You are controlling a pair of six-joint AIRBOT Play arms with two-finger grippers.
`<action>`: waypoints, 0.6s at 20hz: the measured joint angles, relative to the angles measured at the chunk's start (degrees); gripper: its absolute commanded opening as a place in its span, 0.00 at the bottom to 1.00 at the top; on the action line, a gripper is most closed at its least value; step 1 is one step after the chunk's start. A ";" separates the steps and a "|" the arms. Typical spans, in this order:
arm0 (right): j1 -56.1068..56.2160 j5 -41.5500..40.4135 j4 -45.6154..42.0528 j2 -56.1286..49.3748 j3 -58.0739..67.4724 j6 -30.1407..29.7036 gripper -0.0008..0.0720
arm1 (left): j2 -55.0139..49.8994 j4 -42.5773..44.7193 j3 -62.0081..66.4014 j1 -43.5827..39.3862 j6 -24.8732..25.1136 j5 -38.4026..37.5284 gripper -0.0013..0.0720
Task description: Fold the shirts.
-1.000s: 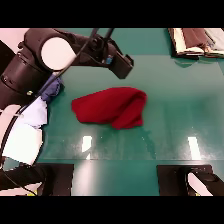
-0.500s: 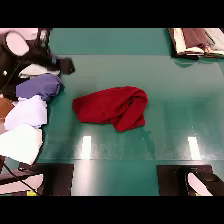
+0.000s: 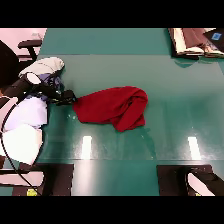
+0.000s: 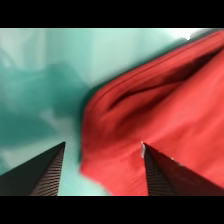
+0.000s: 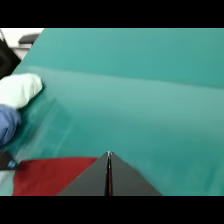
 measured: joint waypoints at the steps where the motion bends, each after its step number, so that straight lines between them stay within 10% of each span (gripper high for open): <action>1: 0.57 0.17 0.00 -0.68 0.00 0.00 0.03 | -0.46 -1.79 -0.28 0.11 0.83 0.22 0.48; 3: 1.25 0.85 -0.04 -1.99 0.00 0.02 0.03 | -1.14 -4.00 -0.70 0.24 2.08 0.31 0.08; 10: -2.23 10.93 -1.18 -5.46 -8.68 0.63 0.03 | 1.14 -6.60 2.86 0.35 5.46 -0.07 0.05; 12: -3.54 11.37 -2.75 -5.05 -17.53 1.11 0.58 | 2.69 -6.54 5.05 0.35 6.12 -0.33 0.05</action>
